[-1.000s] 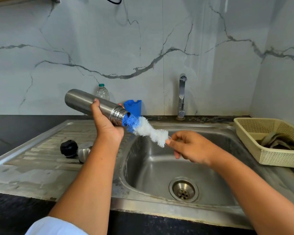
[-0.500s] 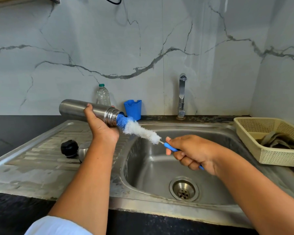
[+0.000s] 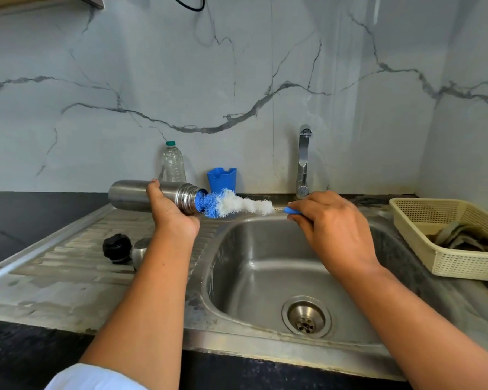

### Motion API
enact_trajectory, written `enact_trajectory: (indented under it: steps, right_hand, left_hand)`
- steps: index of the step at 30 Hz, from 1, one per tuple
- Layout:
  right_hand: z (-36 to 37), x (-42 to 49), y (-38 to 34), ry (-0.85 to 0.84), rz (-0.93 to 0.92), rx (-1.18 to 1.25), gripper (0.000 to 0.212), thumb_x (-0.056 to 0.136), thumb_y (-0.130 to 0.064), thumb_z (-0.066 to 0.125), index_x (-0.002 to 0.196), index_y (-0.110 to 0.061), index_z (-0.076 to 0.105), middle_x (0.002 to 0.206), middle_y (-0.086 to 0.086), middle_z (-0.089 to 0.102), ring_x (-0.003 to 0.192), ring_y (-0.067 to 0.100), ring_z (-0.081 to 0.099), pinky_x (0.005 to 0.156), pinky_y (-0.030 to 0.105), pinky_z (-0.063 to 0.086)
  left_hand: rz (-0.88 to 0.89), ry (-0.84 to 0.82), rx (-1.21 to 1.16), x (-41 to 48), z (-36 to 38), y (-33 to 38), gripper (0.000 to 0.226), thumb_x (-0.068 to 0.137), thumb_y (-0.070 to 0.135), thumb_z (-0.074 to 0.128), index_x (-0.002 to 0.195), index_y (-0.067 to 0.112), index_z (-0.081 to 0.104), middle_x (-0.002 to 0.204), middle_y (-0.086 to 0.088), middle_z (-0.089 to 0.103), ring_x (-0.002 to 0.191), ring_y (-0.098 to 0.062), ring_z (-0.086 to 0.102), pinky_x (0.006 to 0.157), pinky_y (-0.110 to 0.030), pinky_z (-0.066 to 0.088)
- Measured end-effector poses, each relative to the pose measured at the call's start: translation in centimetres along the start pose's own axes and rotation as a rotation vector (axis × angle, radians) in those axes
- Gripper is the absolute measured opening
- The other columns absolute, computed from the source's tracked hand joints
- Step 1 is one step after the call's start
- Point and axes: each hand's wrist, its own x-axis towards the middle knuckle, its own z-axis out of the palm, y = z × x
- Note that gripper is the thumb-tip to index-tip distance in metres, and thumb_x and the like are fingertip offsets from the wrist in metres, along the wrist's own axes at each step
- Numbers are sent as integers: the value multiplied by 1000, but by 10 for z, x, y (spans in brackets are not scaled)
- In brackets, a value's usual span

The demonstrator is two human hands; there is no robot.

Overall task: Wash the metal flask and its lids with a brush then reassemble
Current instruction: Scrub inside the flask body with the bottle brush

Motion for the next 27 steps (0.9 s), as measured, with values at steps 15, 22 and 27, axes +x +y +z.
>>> enact_trajectory:
  steps: [15,22,27]
  right_hand:
    - [-11,0,-10,-958,807,866,38,104,-51,48,103,-18,65,60,-5,56,46,7,35,45,21,26]
    - [-11,4,-21,-488,237,-16,20,98,-49,61,100,-30,56,94,-8,63,79,18,58,61,32,43]
    - [-14,5,-25,-447,304,-80,42,103,-61,37,80,-28,50,75,-5,60,69,25,57,58,33,42]
  left_hand:
    - [8,-121,20,-1,-4,-8,58,82,50,77,122,10,62,91,-8,72,75,-24,73,70,-36,61]
    - [119,20,54,6,-6,-5,71,76,46,83,133,16,54,114,-9,74,85,-26,79,70,-42,62]
    - [94,-29,34,1,-3,-6,59,83,45,79,128,13,58,104,-7,74,80,-23,77,68,-38,62]
